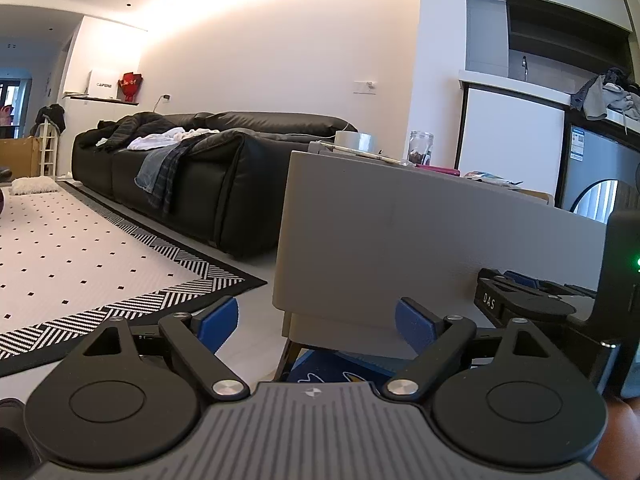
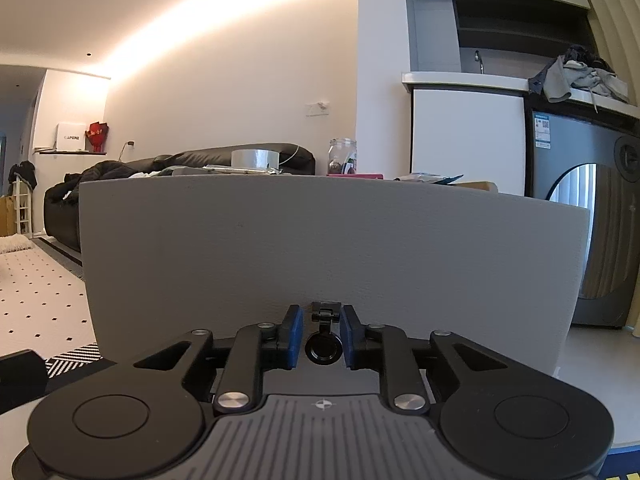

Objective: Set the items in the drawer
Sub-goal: 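Hold the drawer knob with the right gripper, pressing the drawer shut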

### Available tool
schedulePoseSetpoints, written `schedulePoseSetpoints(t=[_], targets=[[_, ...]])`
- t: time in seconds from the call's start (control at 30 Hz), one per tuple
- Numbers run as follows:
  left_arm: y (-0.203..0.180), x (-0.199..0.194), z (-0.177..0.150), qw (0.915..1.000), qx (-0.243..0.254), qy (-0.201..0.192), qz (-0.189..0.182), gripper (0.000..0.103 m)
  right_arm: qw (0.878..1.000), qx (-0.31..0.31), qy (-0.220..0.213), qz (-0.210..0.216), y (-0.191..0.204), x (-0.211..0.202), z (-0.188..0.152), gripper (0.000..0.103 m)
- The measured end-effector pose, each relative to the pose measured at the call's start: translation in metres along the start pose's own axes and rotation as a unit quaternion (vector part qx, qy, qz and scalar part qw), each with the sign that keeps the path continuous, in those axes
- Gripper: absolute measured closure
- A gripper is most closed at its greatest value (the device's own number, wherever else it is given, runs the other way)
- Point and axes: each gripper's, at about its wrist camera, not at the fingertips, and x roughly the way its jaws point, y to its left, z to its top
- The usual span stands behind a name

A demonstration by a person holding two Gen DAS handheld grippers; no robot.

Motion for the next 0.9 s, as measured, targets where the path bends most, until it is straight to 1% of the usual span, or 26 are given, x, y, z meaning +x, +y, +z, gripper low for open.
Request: schedulePoseSetpoints(t=[0.1,0.23,0.57,0.63,0.9], targets=[[-0.0008,0.0001,0.0002,1.0000,0.000,0.001,0.002,0.014,1.000,0.005,0.007,-0.003,-0.0012,0.0036,-0.0004,0.080],[-0.0028,-0.0012,0.0010,1.0000,0.002,-0.001,0.002,0.013,1.000,0.006,0.005,-0.007,-0.0018,0.0048,-0.0012,0.080],[-0.0080,-0.0048,0.0028,0.9999,0.010,-0.010,-0.001,0.013,1.000,0.008,0.011,-0.004,-0.0018,0.0077,-0.0017,0.082],[-0.0091,-0.0055,0.0032,0.9999,0.011,-0.012,-0.002,0.013,1.000,0.005,0.011,-0.004,-0.0008,0.0082,-0.0017,0.085],[-0.0086,-0.0089,0.0062,0.9997,0.014,-0.019,-0.006,0.012,1.000,0.004,0.011,-0.003,-0.0005,0.0092,-0.0016,0.085]])
